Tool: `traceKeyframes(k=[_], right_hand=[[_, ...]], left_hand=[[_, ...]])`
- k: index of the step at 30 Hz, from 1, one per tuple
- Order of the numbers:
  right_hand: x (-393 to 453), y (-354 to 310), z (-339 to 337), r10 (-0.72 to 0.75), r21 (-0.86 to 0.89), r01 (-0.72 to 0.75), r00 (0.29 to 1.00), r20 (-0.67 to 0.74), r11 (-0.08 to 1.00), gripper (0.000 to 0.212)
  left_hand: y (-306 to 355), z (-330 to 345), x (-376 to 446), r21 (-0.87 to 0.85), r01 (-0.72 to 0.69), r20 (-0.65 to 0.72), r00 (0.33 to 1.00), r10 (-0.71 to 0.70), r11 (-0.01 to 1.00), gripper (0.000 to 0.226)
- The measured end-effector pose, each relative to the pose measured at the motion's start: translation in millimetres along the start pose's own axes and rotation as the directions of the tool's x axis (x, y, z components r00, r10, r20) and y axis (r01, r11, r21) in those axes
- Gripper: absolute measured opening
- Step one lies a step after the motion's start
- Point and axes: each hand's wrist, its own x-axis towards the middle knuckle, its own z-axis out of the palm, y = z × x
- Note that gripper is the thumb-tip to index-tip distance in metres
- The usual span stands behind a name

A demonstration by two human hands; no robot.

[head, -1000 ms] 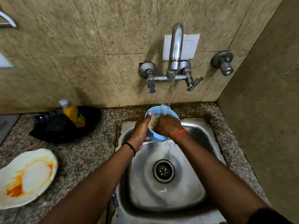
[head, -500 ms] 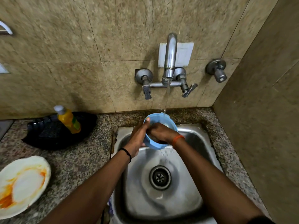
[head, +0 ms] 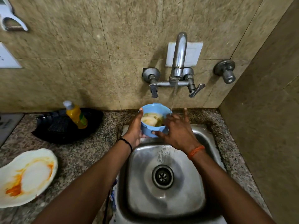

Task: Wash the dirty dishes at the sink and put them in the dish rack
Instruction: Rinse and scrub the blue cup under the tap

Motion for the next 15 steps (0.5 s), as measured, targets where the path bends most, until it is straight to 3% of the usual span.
traceKeyframes(k=[3,6,8,13,15], right_hand=[[-2,-27,-5,0.081,-0.060,-0.081,0.997,0.002,0.995,0.068],[-4,-45,-8,-0.059,0.080,0.063,0.997,-0.048,0.995,0.040],[-2,-29,-11,-0.065,0.164,0.073,0.997,-0.051,0.984,0.032],[-1,4,2,0.066,0.159,-0.049,0.993,-0.101,0.986,0.054],[-3,1,6,0.094,0.344,-0.062,0.993,-0.076,0.937,0.055]], left_hand=[[-3,14,-8,-0.084,0.033,-0.007,0.999,-0.033,0.996,0.056],[-13,20,-11,-0.173,0.061,-0.003,0.998,-0.063,0.983,0.069],[-14,20,-16,-0.180,0.035,-0.007,0.999,-0.037,0.983,0.061],[-6,22,-21,-0.045,-0.039,-0.011,0.999,0.038,0.998,0.046],[0,25,-29,-0.039,-0.020,-0.002,1.000,0.019,0.999,0.043]])
